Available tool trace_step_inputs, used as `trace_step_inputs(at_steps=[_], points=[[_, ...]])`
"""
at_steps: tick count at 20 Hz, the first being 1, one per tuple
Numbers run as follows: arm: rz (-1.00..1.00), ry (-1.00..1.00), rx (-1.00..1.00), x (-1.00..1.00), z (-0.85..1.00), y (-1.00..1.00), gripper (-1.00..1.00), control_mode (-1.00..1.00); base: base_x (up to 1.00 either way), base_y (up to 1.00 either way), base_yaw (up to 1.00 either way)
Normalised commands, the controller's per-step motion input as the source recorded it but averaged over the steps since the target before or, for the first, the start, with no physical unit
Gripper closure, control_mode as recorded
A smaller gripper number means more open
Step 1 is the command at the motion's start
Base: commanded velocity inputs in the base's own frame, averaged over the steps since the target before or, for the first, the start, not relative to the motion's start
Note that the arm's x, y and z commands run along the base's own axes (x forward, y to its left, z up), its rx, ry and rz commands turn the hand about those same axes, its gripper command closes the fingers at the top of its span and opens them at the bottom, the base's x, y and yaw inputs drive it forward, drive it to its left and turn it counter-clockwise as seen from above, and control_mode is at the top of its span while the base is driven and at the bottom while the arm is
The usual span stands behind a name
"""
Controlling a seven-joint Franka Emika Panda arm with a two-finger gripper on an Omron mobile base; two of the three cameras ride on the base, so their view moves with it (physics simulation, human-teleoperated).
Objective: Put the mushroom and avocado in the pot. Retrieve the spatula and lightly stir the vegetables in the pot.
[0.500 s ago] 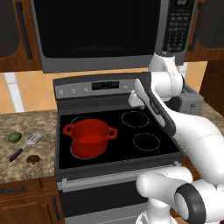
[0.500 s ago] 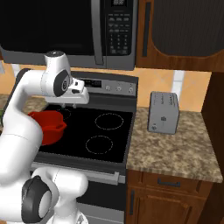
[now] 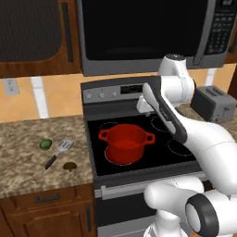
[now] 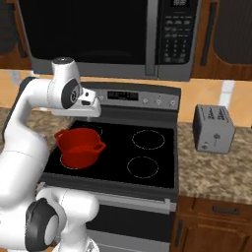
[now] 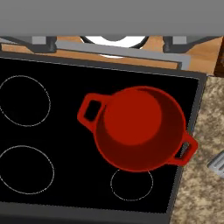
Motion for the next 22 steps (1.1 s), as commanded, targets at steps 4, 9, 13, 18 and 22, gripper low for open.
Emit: trace_step_inputs(at_steps=[4,9,13,18,22], points=[[0.0,0.0,0.0,0.0,0.0,0.0,-1.0,1.0,0.07,1.0,-0.14],[0.0,0.0,0.0,0.0,0.0,0.0,-1.0,1.0,0.1,0.98,-0.12],[0.0,0.0,0.0,0.0,0.0,0.0,-1.0,1.0,0.07,0.49,-0.03],[0.0,0.0,0.0,0.0,0.0,0.0,-1.0,1.0,0.05,0.17,0.0],[0.0,0.02,-0.11,0.06,-0.43,0.26,-1.0,-1.0,0.0,0.0,0.0]])
